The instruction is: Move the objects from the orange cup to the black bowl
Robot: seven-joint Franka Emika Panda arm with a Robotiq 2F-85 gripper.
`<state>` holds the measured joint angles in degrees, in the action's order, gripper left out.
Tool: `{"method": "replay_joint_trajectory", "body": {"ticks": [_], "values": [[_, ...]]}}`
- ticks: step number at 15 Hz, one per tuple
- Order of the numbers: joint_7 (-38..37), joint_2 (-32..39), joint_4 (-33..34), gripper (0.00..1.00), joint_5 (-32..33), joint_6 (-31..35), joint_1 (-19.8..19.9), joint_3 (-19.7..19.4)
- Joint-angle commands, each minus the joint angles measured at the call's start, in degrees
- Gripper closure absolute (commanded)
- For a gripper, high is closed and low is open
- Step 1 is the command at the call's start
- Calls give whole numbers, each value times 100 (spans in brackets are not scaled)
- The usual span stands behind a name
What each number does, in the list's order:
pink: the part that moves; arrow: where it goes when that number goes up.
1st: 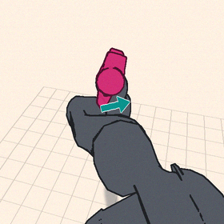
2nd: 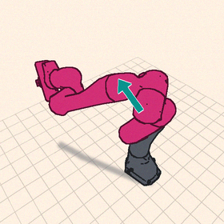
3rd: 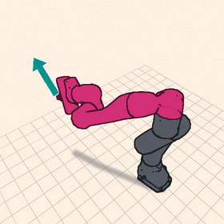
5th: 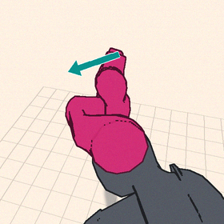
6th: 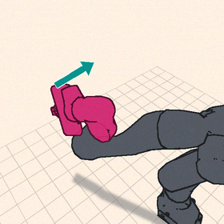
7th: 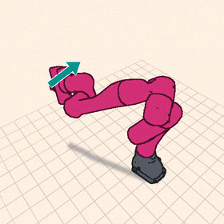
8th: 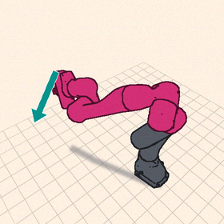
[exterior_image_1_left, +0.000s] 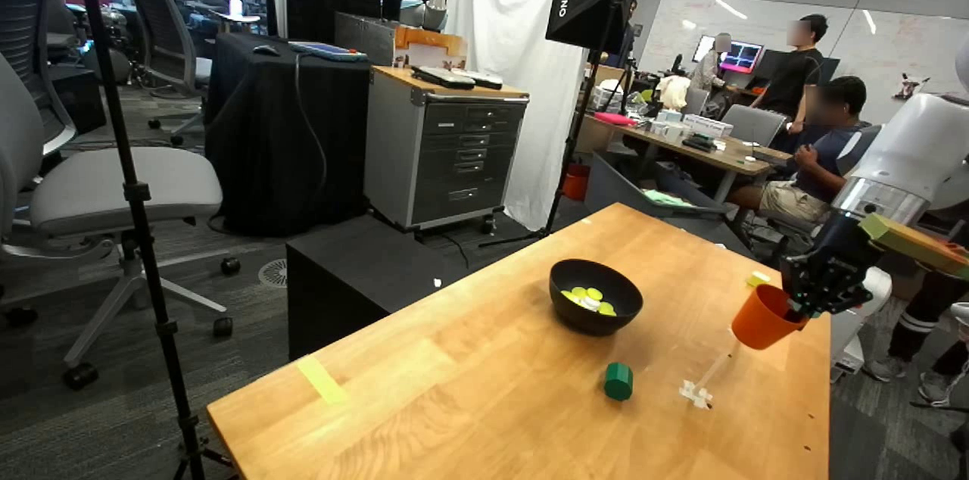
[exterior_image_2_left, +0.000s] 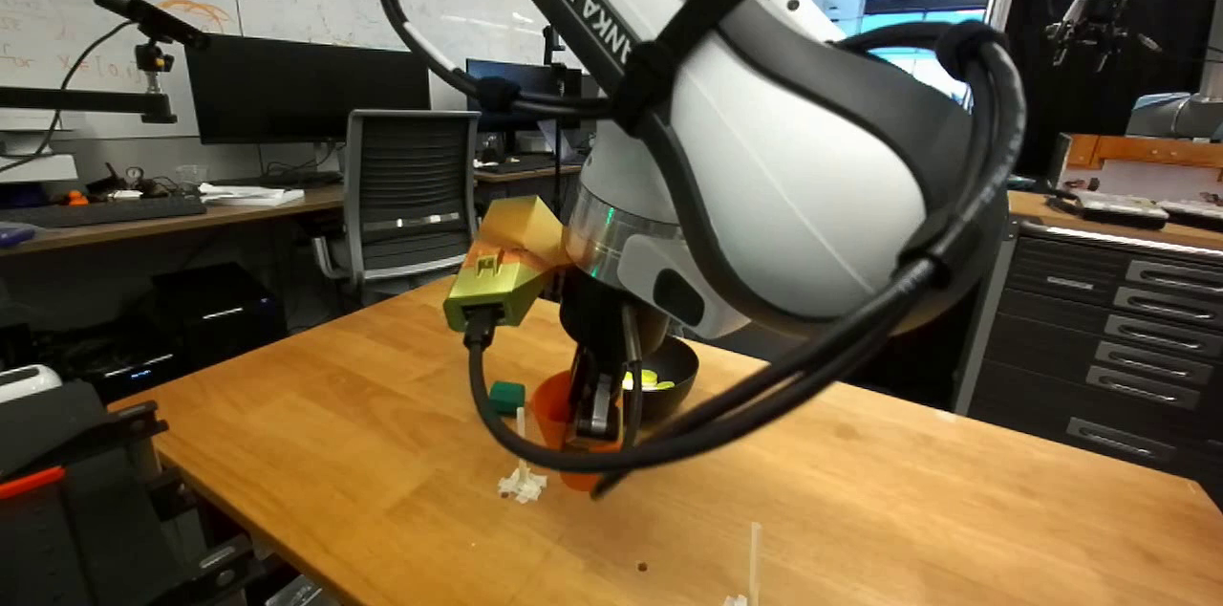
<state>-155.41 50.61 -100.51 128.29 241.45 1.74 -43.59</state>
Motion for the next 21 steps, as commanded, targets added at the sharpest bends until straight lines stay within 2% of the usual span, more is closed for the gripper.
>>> {"method": "replay_joint_trajectory", "body": {"ticks": [1,9,14,15,17,18,19,20,21], "values": [[-282,359,608,96,46,209,432,339],[-258,1020,914,96,-61,236,605,501],[-258,1163,923,95,19,209,670,689],[-258,1024,762,95,162,22,789,906],[-258,987,756,91,178,16,860,1001],[-258,992,783,89,146,54,878,1010],[-233,1063,852,80,25,179,822,896],[-259,1061,884,67,25,201,834,910],[-252,1055,869,60,24,193,835,911]]}}
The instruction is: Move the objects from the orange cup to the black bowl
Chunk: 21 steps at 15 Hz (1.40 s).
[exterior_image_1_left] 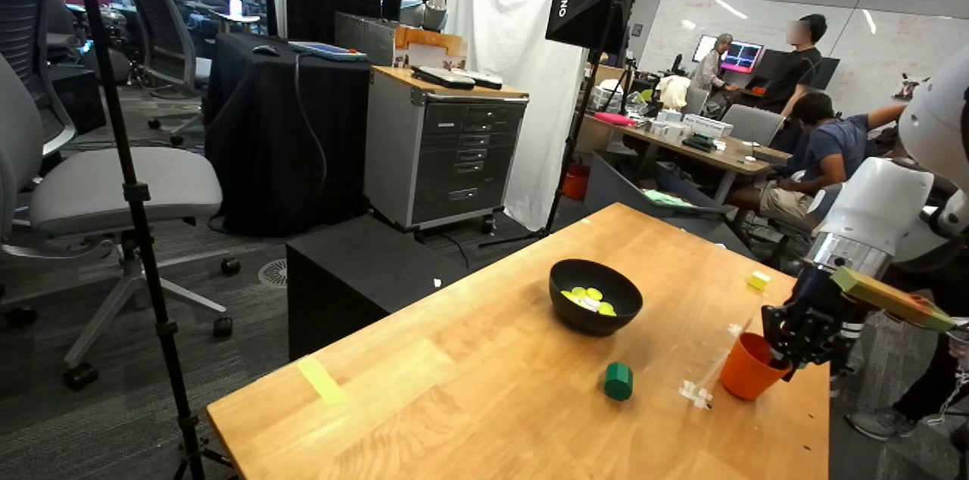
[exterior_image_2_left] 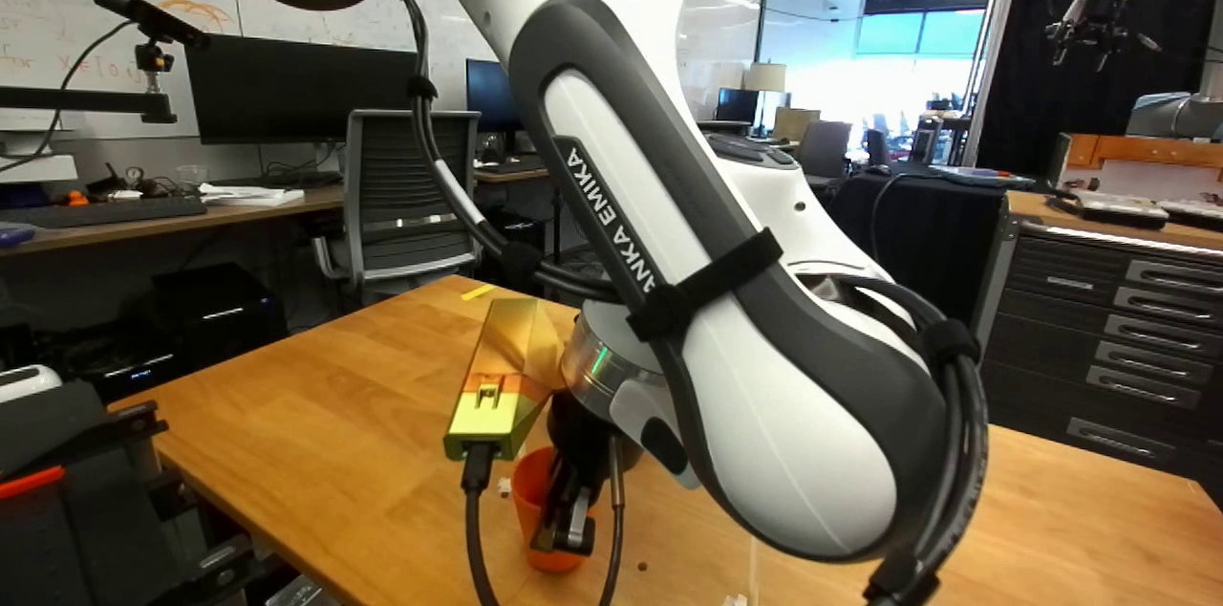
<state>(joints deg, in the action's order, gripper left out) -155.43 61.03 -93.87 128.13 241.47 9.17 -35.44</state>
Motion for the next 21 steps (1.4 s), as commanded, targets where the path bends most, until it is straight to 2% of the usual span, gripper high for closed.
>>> {"method": "replay_joint_trajectory", "body": {"ticks": [1,4,8,13,21], "values": [[-242,-1,196,53,41,191,89,97],[-229,-19,179,28,31,185,92,108],[-257,-152,197,1,115,166,138,227],[-263,-674,224,0,271,119,82,482],[250,-1421,-162,0,423,91,-221,777]]}}
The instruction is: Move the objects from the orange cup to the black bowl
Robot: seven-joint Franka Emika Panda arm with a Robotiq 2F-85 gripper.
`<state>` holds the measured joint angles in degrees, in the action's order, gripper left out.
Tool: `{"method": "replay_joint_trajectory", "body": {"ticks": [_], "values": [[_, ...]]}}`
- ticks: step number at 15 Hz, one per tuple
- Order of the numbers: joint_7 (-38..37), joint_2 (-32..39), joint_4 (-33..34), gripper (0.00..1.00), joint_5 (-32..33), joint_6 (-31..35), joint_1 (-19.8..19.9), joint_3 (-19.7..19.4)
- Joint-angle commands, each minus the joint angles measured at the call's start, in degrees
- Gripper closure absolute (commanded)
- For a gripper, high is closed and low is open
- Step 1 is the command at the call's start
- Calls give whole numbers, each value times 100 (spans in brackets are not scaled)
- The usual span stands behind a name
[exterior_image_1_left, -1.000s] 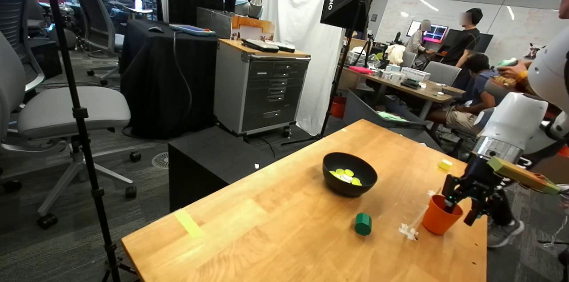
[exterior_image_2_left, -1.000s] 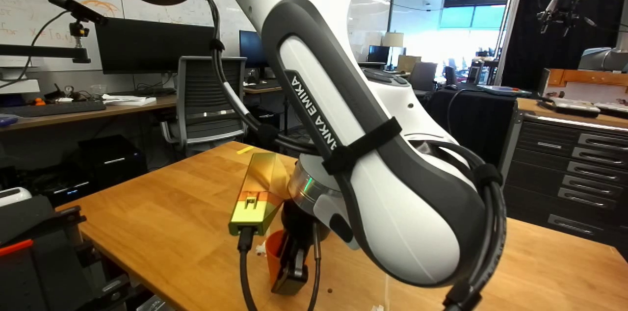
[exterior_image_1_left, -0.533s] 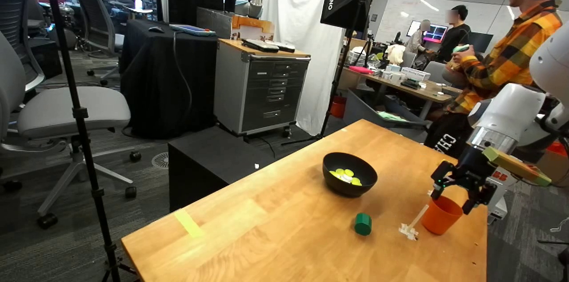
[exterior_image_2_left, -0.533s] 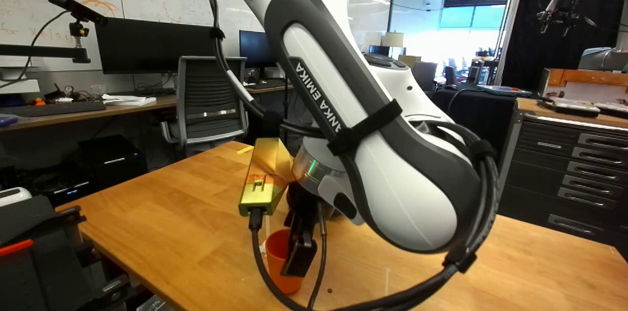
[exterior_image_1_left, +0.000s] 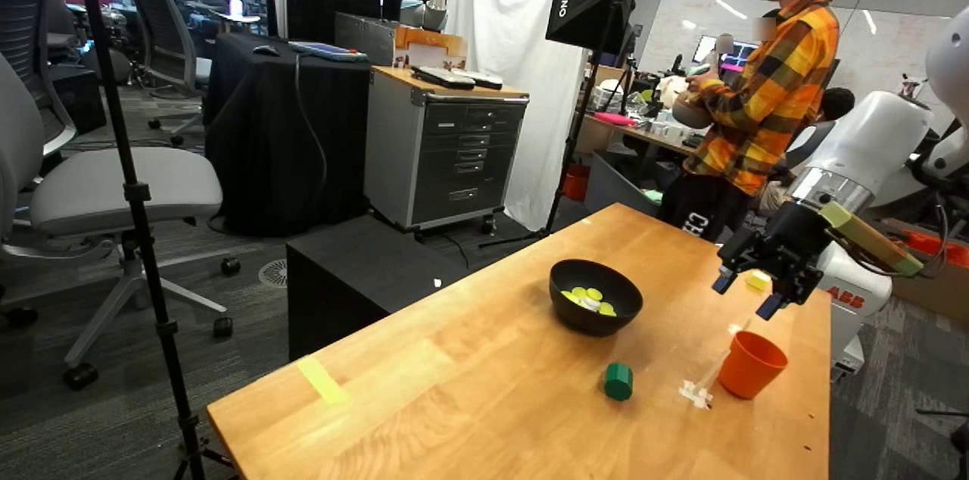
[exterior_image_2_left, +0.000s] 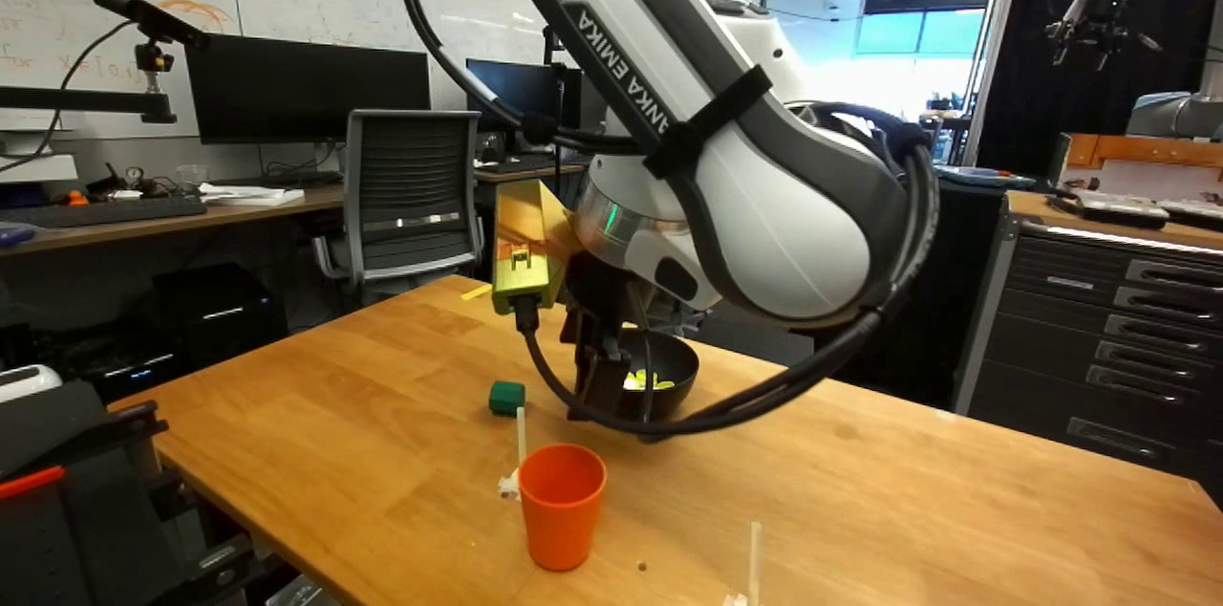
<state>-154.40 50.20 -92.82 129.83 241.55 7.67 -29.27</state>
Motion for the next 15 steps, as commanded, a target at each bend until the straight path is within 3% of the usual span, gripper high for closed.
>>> {"method": "replay_joint_trajectory", "body": {"ticks": [1,5,9,11,12,15], "values": [[182,-380,-304,0,328,82,-91,215],[302,-529,-504,0,557,82,-159,328],[220,-674,-801,0,1133,83,-405,153],[296,-866,-1106,0,1716,78,-116,653],[234,-497,-694,0,1298,-5,-261,345],[295,-617,-957,0,1449,-1,-249,479]]}}
